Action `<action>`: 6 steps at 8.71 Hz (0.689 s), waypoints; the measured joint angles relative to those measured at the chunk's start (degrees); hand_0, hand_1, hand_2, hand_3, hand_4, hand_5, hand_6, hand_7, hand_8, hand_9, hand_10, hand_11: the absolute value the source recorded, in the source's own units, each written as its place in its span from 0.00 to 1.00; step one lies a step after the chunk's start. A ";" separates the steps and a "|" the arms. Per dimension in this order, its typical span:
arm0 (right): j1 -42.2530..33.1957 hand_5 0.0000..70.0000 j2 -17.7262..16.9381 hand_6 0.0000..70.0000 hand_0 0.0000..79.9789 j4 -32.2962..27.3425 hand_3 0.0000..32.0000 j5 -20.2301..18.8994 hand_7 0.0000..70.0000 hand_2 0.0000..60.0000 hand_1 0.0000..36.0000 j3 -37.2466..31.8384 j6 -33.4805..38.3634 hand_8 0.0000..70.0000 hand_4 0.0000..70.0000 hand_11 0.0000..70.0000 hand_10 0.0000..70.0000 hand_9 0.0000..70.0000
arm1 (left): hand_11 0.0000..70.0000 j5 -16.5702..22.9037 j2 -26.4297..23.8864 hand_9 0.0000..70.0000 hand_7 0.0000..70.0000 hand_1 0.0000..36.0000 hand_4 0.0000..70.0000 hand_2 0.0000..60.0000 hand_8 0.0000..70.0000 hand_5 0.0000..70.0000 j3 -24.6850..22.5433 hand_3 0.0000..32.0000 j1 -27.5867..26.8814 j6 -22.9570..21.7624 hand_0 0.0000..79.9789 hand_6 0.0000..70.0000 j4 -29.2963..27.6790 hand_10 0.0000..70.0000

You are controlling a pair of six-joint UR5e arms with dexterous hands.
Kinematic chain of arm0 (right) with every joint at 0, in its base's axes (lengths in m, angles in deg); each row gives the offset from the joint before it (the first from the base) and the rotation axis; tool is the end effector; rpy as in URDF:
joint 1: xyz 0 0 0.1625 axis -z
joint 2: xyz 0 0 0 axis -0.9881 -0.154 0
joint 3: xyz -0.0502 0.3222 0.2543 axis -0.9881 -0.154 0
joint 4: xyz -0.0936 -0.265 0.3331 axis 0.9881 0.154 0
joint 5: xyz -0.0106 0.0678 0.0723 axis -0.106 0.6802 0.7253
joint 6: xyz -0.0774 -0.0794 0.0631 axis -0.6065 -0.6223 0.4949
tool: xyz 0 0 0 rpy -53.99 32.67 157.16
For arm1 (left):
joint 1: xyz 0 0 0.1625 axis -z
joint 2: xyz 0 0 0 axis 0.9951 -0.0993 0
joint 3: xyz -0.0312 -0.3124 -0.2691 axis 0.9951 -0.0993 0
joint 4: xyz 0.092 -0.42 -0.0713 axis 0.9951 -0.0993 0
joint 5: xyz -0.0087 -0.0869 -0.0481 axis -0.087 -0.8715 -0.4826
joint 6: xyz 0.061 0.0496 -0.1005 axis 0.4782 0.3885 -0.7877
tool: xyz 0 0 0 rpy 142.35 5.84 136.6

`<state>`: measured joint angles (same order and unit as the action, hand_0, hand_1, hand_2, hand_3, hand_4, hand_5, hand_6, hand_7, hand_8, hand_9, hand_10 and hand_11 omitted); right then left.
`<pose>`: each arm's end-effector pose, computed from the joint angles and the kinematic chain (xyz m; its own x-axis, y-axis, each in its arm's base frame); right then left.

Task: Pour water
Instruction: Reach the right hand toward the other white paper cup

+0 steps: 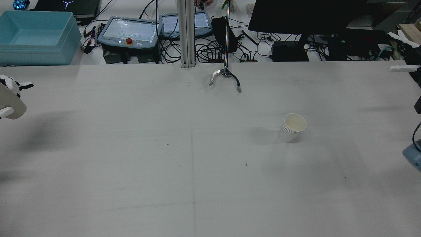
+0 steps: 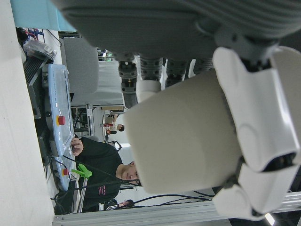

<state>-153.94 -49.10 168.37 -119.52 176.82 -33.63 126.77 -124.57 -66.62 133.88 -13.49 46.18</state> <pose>-0.0048 -0.5882 0.6608 -0.8846 -0.0110 0.4663 -0.4662 0.0483 -0.8833 0.1893 -0.5180 0.6038 -0.9855 -0.1640 -0.0440 -0.0244 0.3934 -0.9190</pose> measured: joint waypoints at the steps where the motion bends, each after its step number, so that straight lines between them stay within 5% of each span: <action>1: 5.02 0.05 0.03 0.01 0.58 -3.66 0.00 4.44 0.02 0.00 0.22 -2.49 0.29 0.04 0.10 0.02 0.01 0.01 | 0.35 0.09 0.02 1.00 1.00 1.00 0.67 1.00 0.80 1.00 -0.02 0.00 0.11 -0.06 0.69 0.59 0.04 0.22; 4: 21.75 0.02 0.03 0.00 0.60 -8.02 0.00 19.07 0.00 0.00 0.25 -3.44 3.62 0.04 0.07 0.02 0.00 0.00 | 0.35 0.45 0.58 1.00 1.00 1.00 0.62 1.00 0.80 1.00 -0.01 0.00 1.98 -0.35 0.66 0.59 0.17 0.22; 6: 27.71 0.03 0.06 0.00 0.59 -8.26 0.00 23.41 0.00 0.00 0.24 -1.61 4.22 0.04 0.07 0.01 0.00 0.00 | 0.36 0.52 1.19 1.00 1.00 1.00 0.59 1.00 0.80 1.00 0.02 0.00 2.89 -0.82 0.65 0.59 0.20 0.23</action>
<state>-126.23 -49.04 160.11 -96.10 175.21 -29.42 127.29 -123.38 -66.60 136.77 -14.31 46.39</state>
